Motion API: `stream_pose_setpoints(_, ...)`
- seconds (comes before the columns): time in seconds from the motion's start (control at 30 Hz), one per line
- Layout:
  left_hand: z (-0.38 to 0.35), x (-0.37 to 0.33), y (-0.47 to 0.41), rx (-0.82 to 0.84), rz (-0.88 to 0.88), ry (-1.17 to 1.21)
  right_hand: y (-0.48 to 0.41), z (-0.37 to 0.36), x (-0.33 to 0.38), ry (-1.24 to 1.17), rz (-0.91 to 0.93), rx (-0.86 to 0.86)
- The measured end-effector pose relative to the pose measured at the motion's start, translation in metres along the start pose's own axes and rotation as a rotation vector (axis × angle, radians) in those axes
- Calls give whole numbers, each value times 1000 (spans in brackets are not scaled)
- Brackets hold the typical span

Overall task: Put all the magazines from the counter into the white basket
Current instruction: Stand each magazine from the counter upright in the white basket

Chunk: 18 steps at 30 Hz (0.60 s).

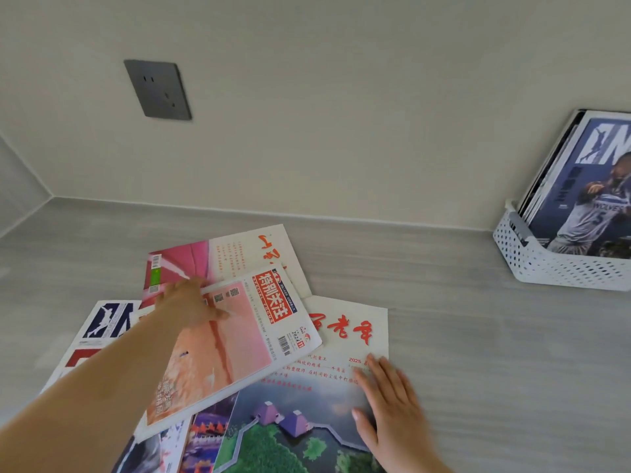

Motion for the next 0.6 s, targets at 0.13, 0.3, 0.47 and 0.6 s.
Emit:
stream_pose_setpoints(0.13, 12, -2, 2, 30, -16, 111, -1, 0, -2, 41, -8, -40)
stream_pose_setpoints(0.3, 42, -10, 23, 72, -136, 130, -4, 3, 2, -49, 5, -24)
stream_pose_setpoints(0.47, 80, -21, 69, 37, -316, 432, -6, 7, 3, -103, -6, 116)
stream_pose_setpoints(0.6, 115, -35, 117, -41, -387, 681, -26, 18, -1, -599, -256, 147)
Point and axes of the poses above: each hand's wrist, its own y-axis away from the middle knuckle, its own z-axis out of the back of the hand, x = y × z, the point moved 3 cm from there along -y, towards the middle knuckle, and after that the axes turned 6 degrees about z, right-handed, at the moved point
